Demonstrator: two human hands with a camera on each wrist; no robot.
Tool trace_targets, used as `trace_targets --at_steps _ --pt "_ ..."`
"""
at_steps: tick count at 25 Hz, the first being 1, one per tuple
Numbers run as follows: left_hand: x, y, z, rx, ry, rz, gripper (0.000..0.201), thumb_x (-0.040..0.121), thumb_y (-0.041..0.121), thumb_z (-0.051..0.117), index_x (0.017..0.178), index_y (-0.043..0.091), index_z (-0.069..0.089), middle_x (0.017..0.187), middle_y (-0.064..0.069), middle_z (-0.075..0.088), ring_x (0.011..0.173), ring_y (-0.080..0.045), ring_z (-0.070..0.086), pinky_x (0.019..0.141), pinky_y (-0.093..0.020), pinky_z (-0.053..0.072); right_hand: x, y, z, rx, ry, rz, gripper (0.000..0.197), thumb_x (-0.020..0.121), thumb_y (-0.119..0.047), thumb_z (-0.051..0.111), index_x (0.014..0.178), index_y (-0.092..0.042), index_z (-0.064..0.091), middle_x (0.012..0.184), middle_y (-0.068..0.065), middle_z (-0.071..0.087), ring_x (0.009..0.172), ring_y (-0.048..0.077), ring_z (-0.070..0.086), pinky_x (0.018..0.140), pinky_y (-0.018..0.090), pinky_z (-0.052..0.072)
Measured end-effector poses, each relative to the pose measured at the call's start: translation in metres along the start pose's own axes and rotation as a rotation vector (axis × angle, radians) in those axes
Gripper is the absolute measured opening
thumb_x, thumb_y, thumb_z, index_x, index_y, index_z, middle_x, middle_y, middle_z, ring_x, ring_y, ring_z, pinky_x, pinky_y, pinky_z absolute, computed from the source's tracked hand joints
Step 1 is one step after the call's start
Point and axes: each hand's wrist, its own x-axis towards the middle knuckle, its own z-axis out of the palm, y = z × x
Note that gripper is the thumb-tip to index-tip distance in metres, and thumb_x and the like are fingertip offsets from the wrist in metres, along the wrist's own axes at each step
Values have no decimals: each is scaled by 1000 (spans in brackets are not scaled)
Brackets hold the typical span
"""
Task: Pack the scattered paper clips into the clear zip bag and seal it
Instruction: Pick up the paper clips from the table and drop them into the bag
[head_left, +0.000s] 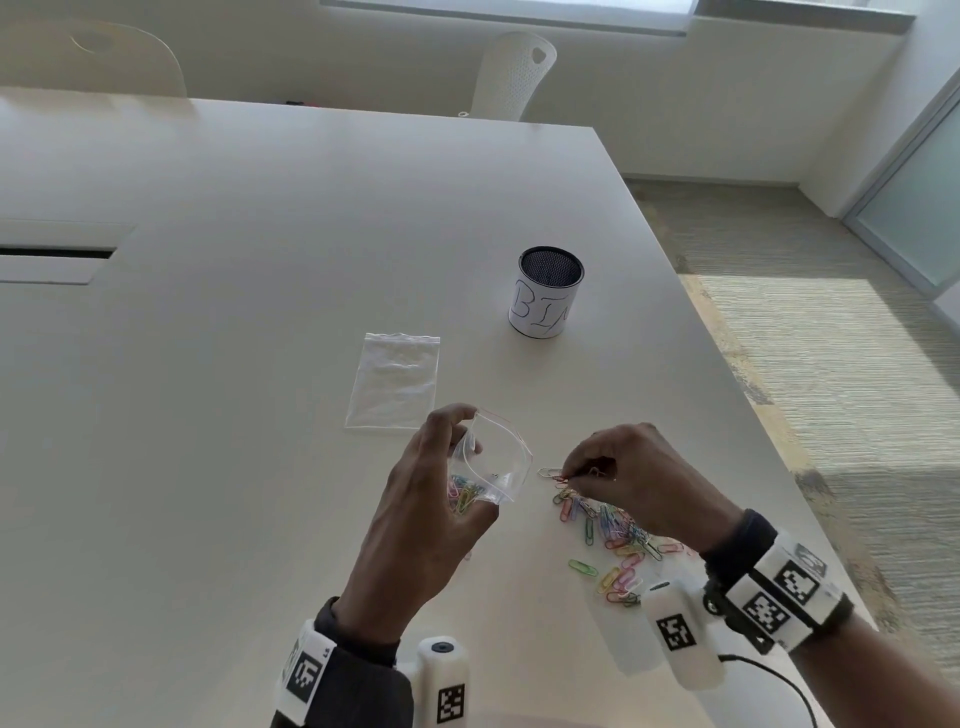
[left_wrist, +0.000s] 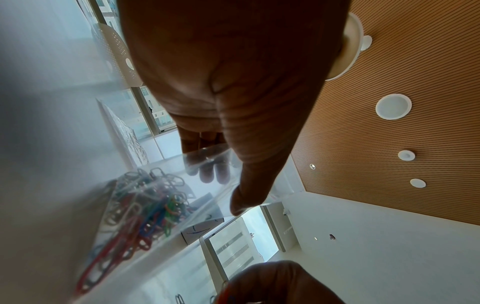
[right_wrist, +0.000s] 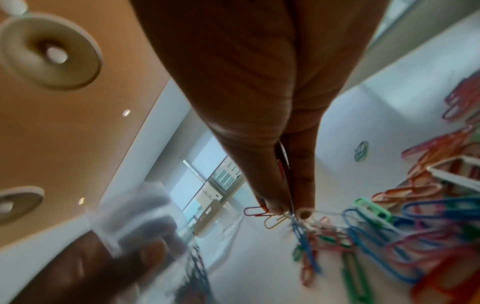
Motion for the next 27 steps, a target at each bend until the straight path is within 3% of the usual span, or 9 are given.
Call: trace_targets --at_steps 5,8,12,15,18,22,25,27 --pt "1 0 1 -15 -1 1 68 83 13 79 135 39 43 114 17 58 100 -4 59 77 -6 43 -5 -21 -28 407 19 60 15 84 -5 83 98 -10 83 86 6 83 83 21 80 86 31 64" --pt "0 1 2 -20 -2 4 68 83 14 78 135 39 42 114 18 57 102 -2 57 79 -14 45 -7 -46 -41 549 54 48 16 84 -2 82 99 -7 82 88 10 83 83 24 80 82 28 63" --pt "0 1 2 -16 1 6 68 83 16 79 135 39 42 115 16 58 103 -5 60 79 -16 45 -4 -82 -44 607 97 -36 16 83 -3 81 99 -7 82 87 10 83 82 24 80 82 28 64" --pt "0 1 1 -8 9 5 67 82 15 77 134 39 43 113 17 57 100 -4 59 76 -11 44 2 -100 -35 542 112 -79 14 84 -5 83 97 -9 83 84 8 83 81 24 80 86 34 65" --pt "-1 1 -1 -12 14 -9 69 80 14 76 135 39 43 114 16 59 102 -6 60 76 -6 42 6 -108 -23 347 137 -95 11 84 -8 85 92 -16 85 77 -2 81 73 13 79 79 35 65" --pt "-2 0 0 -19 12 -19 71 79 14 76 136 41 42 117 16 60 101 -7 61 76 -13 45 5 -112 -15 186 131 -114 12 88 -10 82 92 -22 84 76 -5 80 70 15 76 72 40 62" --pt "-2 0 -1 -26 16 -12 70 80 13 76 134 41 42 114 17 59 100 -4 61 75 -8 43 5 -115 -19 165 129 -115 15 89 -9 81 98 -20 85 83 -9 82 76 -1 76 77 26 63" --pt "-1 0 -1 -27 15 -3 69 80 12 76 134 39 43 113 16 59 100 -5 61 77 -9 44 4 -118 -21 171 136 -129 16 89 -8 81 99 -19 85 84 -10 82 77 -5 76 77 17 62"
